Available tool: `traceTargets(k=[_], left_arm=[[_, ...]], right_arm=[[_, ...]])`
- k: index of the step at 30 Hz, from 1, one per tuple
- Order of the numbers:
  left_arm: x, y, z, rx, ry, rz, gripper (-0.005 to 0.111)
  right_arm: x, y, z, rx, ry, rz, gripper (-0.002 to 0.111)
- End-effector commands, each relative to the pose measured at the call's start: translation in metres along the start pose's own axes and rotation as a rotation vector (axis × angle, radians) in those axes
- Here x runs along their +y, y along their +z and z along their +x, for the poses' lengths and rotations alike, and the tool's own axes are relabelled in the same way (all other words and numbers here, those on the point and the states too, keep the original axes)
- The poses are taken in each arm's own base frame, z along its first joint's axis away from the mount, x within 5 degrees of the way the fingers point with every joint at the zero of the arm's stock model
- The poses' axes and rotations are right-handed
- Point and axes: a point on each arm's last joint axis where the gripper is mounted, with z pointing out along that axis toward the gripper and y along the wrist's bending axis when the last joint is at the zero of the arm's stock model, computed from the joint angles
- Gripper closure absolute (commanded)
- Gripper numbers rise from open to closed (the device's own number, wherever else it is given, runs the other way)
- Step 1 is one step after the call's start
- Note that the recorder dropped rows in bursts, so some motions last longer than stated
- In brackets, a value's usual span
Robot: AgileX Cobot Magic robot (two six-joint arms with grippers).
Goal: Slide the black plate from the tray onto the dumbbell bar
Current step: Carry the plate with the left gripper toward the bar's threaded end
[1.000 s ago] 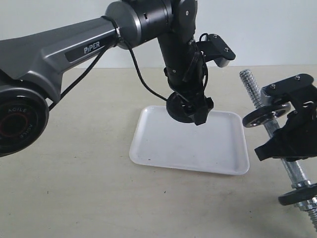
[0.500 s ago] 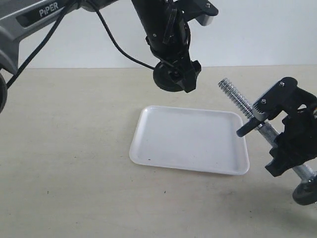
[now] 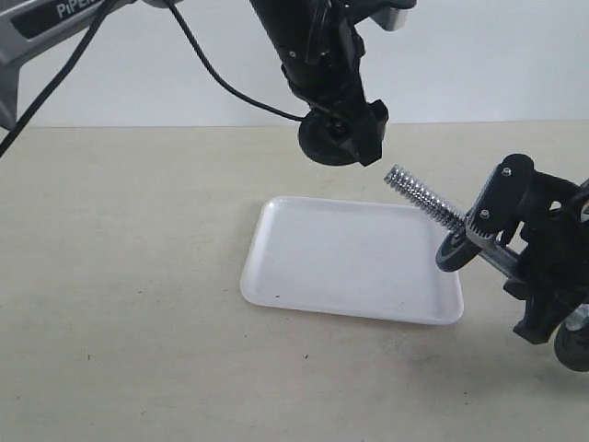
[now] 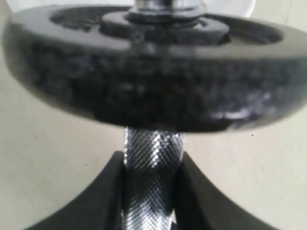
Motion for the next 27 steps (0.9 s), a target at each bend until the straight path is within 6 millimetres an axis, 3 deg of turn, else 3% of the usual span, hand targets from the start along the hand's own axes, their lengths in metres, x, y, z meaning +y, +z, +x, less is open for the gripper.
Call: traceTargets(k=[1,5,11,16,23,27], left_arm=[[-0.004,-0.041,-0.012,-0.149,0.009,0.030,0.102],[0.000,-0.051,-0.012,-0.232,-0.030,0.114,0.102],[0.000,-0.039,0.006,-0.194,-0.032,0.189,0.102],[0.005,-0.042,0.019,-0.199,-0.045,0.225,0.102],[0.003,-0.055,0.012,-0.385,-0.014,0.356,0.102],[0.006,-0.054,0.015,-0.378,-0.020,0.351,0.102]], right_arm=[[-0.031,-0.026,-0.030,-0.291,-0.027,0.301,0.108],[-0.031,-0.026,-0.030,-0.293,-0.027,0.302,0.108],[-0.031,-0.027,-0.030,-0.294,-0.027,0.304,0.108],[-0.031,-0.027,-0.030,-0.294,-0.027,0.304,0.108],[-0.031,-0.026,-0.030,-0.294,-0.021,0.301,0.108],[-0.031,-0.026,-0.030,-0.295,-0.014,0.300,0.108]])
